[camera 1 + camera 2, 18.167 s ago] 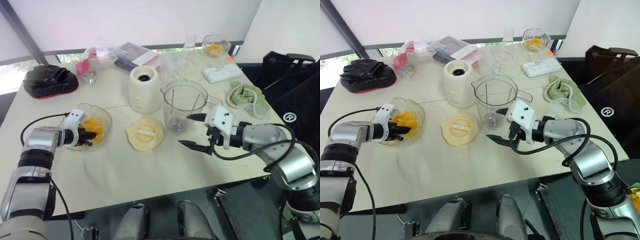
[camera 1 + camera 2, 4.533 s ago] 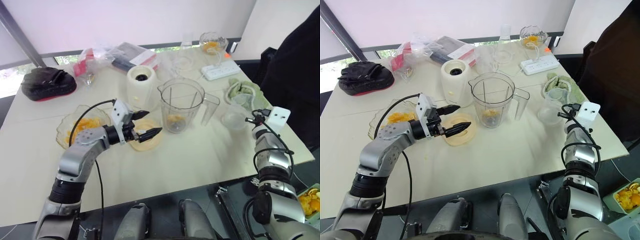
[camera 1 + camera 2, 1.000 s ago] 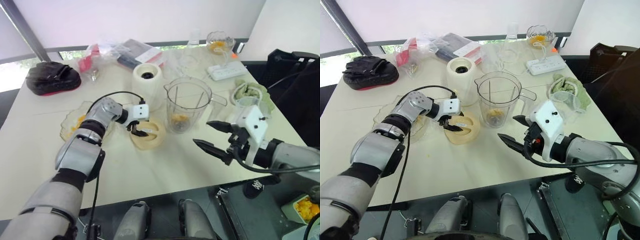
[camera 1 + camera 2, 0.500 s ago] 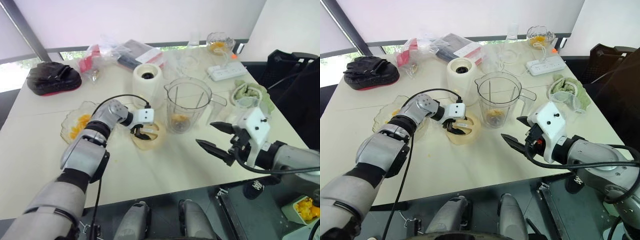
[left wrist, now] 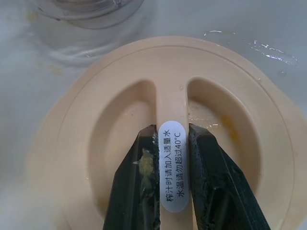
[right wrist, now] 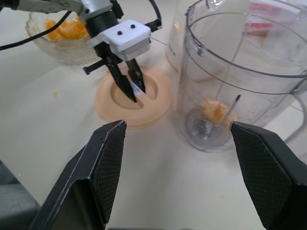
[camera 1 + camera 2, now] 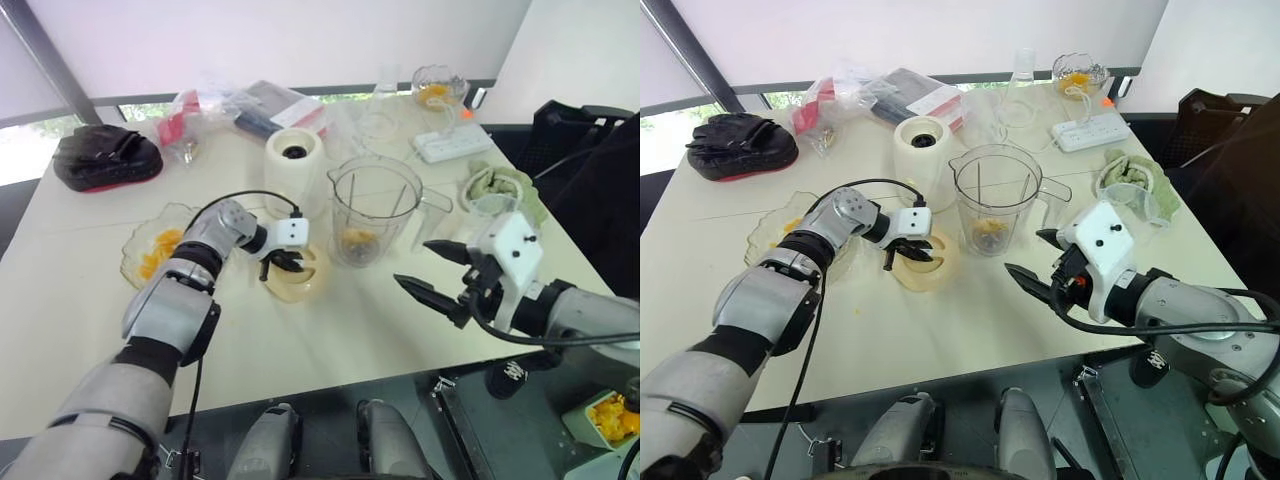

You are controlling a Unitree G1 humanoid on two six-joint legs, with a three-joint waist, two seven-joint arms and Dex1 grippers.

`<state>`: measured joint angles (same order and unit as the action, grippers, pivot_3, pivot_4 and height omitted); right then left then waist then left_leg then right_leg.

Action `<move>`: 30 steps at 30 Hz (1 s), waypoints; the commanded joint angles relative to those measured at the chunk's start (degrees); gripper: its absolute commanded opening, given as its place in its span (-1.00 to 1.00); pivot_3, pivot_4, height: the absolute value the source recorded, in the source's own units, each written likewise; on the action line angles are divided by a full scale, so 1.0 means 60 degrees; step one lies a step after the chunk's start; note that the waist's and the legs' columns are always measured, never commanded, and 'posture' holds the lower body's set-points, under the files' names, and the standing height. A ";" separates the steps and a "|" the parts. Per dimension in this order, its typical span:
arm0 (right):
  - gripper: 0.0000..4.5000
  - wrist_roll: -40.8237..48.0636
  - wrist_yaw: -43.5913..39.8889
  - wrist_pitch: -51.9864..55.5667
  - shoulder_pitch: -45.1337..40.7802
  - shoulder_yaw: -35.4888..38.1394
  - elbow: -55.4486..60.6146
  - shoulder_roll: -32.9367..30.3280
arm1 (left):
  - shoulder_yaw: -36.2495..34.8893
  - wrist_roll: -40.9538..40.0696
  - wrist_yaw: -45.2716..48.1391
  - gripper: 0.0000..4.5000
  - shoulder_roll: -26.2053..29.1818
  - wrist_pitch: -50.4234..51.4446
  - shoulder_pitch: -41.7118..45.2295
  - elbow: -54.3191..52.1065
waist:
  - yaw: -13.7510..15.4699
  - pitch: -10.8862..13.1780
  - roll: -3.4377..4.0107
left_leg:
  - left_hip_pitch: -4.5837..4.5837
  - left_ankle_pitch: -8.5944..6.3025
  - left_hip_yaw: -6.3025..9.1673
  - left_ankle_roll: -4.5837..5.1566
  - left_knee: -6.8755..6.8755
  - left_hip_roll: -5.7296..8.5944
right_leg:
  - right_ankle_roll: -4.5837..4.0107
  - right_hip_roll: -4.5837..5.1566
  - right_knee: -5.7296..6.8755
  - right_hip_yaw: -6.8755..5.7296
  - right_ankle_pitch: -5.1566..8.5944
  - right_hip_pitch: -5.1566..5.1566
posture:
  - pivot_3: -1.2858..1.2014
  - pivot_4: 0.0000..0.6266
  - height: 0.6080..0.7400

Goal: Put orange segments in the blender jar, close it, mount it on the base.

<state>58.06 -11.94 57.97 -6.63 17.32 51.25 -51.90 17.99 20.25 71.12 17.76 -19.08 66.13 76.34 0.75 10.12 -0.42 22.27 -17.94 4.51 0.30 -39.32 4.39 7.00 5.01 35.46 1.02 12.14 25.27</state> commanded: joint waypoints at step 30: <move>0.60 -0.6403 0.3179 -0.1878 -0.1009 -0.2439 -0.3273 0.5344 | -0.2024 -0.3098 0.1681 -0.89 0.2024 0.1912 -0.0682 -0.3757 | -0.0169 -0.0002 -0.0006 | 0.0001 0.0002 0.0006 -0.0004 -0.0014 0.0010 | 0.0000 -0.0003 0.0102 0.0009 0.0000 0.0031 | 0.03 -0.52 1.00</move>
<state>21.21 7.37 49.13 -11.71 2.69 31.56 -20.31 7.07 3.07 81.48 29.17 -7.83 62.24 55.75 -0.27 10.11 -0.46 22.27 -17.92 4.55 0.26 -39.41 4.45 7.00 4.99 36.08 1.07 12.14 25.46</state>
